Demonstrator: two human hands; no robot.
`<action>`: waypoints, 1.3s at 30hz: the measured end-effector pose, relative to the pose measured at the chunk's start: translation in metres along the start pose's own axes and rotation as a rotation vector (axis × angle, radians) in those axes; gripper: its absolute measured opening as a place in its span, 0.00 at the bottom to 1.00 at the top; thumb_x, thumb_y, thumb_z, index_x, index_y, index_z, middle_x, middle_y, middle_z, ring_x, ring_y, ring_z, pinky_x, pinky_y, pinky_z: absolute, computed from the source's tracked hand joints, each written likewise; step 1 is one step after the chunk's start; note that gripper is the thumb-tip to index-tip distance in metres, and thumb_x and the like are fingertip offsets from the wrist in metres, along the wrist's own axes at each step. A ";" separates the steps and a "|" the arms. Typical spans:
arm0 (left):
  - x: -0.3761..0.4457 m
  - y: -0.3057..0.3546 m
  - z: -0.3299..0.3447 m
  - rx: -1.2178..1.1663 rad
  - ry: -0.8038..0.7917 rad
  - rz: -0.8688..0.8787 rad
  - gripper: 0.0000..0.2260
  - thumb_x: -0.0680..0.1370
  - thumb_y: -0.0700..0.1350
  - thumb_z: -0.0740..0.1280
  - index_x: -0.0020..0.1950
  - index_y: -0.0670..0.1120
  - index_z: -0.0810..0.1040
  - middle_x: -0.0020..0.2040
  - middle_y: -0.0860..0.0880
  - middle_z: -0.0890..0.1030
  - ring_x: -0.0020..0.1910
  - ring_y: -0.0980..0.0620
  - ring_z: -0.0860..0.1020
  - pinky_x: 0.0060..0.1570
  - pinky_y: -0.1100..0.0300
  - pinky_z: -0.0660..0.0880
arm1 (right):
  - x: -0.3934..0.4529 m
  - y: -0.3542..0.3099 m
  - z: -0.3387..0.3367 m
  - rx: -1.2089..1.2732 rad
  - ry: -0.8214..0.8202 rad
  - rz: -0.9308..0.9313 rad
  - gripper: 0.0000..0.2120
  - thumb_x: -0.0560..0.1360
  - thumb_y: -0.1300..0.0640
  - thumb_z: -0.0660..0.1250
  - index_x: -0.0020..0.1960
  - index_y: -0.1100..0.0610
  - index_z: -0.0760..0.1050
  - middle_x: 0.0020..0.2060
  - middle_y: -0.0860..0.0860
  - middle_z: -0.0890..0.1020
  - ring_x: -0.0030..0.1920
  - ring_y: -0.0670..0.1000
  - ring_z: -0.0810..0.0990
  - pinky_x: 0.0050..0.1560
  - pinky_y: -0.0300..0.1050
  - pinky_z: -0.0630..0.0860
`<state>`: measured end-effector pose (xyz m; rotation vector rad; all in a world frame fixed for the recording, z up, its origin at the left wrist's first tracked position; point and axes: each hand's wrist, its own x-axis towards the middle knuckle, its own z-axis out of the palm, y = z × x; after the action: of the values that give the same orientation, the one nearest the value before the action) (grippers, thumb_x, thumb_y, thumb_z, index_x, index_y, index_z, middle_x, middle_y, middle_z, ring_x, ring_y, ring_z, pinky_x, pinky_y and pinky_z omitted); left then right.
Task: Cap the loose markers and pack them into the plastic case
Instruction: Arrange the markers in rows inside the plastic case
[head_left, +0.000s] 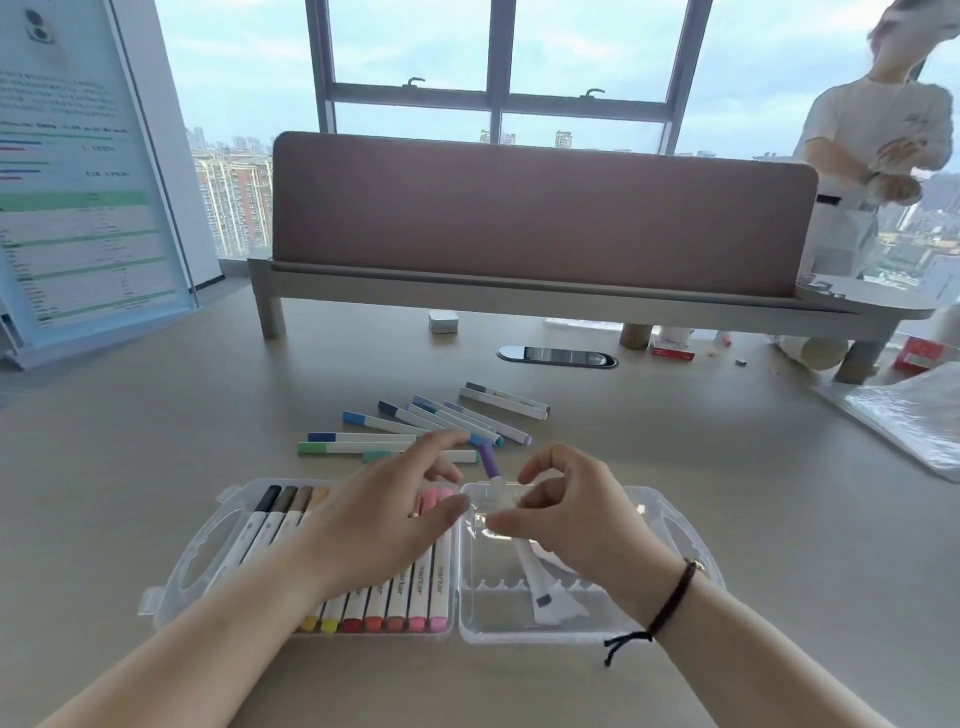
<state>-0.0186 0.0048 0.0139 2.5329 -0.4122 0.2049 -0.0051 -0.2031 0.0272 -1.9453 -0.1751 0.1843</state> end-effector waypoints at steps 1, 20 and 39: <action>-0.001 0.001 0.002 -0.001 -0.002 0.020 0.25 0.79 0.65 0.60 0.74 0.67 0.55 0.62 0.65 0.76 0.59 0.67 0.74 0.60 0.59 0.74 | -0.004 0.001 0.002 -0.064 0.005 -0.027 0.20 0.64 0.56 0.82 0.47 0.54 0.74 0.31 0.49 0.82 0.24 0.44 0.73 0.27 0.38 0.70; 0.004 -0.004 0.012 -0.005 -0.001 0.083 0.17 0.82 0.56 0.59 0.72 0.66 0.69 0.65 0.69 0.75 0.65 0.72 0.70 0.63 0.67 0.70 | -0.004 0.014 0.011 -0.298 -0.147 -0.185 0.07 0.74 0.51 0.73 0.44 0.52 0.77 0.35 0.49 0.86 0.32 0.45 0.82 0.37 0.40 0.77; 0.004 -0.003 0.012 0.176 -0.089 -0.018 0.31 0.75 0.69 0.63 0.76 0.62 0.64 0.75 0.61 0.64 0.74 0.61 0.61 0.71 0.58 0.63 | -0.004 0.013 0.010 -0.325 -0.160 -0.138 0.07 0.71 0.52 0.77 0.39 0.54 0.83 0.32 0.46 0.86 0.32 0.42 0.81 0.37 0.38 0.77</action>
<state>-0.0130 -0.0003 0.0030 2.7251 -0.4223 0.1271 -0.0108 -0.1995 0.0115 -2.2314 -0.4685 0.2311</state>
